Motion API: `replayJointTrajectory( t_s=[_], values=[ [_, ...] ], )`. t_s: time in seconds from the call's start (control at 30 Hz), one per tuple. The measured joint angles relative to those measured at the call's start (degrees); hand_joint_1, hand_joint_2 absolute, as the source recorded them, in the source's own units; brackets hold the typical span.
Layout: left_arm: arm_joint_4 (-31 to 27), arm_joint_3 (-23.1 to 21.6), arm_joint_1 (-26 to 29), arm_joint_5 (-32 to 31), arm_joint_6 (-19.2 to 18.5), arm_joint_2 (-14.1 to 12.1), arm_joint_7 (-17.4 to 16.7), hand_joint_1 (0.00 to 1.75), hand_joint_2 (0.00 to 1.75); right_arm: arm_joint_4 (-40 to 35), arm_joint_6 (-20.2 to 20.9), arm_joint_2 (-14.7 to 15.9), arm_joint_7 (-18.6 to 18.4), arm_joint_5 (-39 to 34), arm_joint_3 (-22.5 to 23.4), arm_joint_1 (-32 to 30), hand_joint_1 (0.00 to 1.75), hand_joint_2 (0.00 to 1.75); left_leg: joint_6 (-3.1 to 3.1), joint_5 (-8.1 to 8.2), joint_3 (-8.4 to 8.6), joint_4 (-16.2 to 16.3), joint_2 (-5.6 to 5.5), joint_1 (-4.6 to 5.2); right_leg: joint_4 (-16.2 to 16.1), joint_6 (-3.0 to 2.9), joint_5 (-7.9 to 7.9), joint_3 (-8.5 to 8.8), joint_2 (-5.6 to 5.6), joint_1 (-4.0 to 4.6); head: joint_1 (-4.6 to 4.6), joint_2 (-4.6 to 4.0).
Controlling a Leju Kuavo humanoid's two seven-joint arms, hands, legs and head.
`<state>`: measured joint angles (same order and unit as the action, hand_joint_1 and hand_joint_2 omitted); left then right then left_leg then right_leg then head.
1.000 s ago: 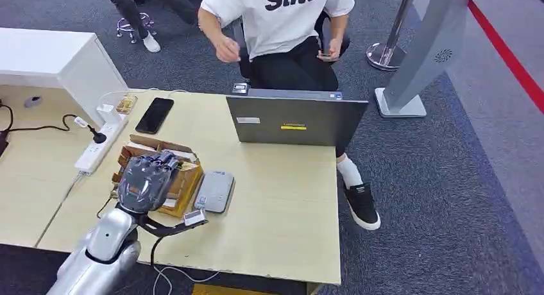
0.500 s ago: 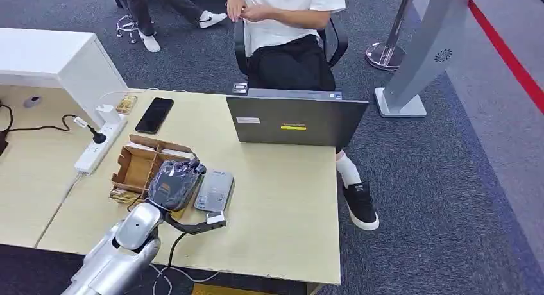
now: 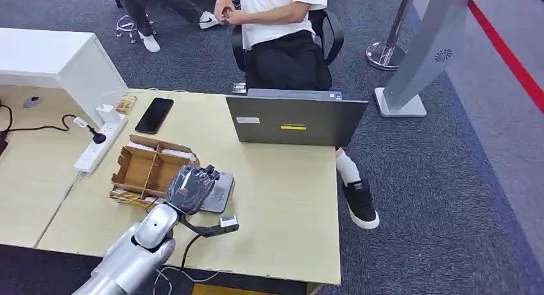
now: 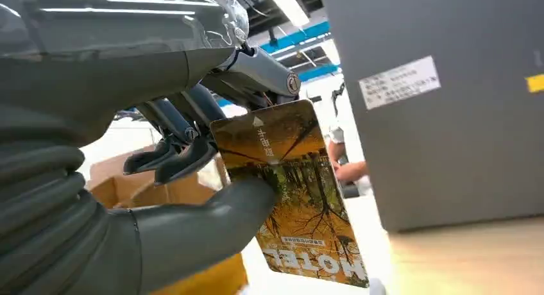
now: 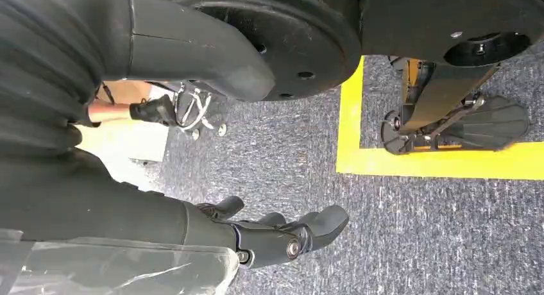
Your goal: Pass the card to the sensor for recognition and then transmit it.
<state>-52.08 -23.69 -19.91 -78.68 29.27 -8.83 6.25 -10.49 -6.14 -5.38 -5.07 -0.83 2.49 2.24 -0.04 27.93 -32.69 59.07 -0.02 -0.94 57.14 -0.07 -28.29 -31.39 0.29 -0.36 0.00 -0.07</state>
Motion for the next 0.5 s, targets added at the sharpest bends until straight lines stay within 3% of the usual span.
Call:
replayJointTrajectory(
  t_s=[0.3,0.5],
  values=[
    [3.78,-1.33,-0.6,0.0,-4.18,1.2,-1.09,1.75,1.75,0.07,0.04,0.02,-0.68,0.22,0.0,0.06,0.0,1.75,0.0,0.0,0.02,-0.01,0.0,0.0,0.02,0.0,0.0,0.02,-0.01,0.0,-0.02,0.0],
    [5.0,-1.7,-1.3,0.04,-2.36,1.35,-2.34,1.75,1.75,0.11,0.09,0.07,-0.83,0.31,0.0,0.05,0.0,1.75,-0.03,-0.03,0.03,0.0,-0.01,0.0,0.04,-0.05,0.03,0.04,-0.02,0.0,0.0,0.0]
  ],
)
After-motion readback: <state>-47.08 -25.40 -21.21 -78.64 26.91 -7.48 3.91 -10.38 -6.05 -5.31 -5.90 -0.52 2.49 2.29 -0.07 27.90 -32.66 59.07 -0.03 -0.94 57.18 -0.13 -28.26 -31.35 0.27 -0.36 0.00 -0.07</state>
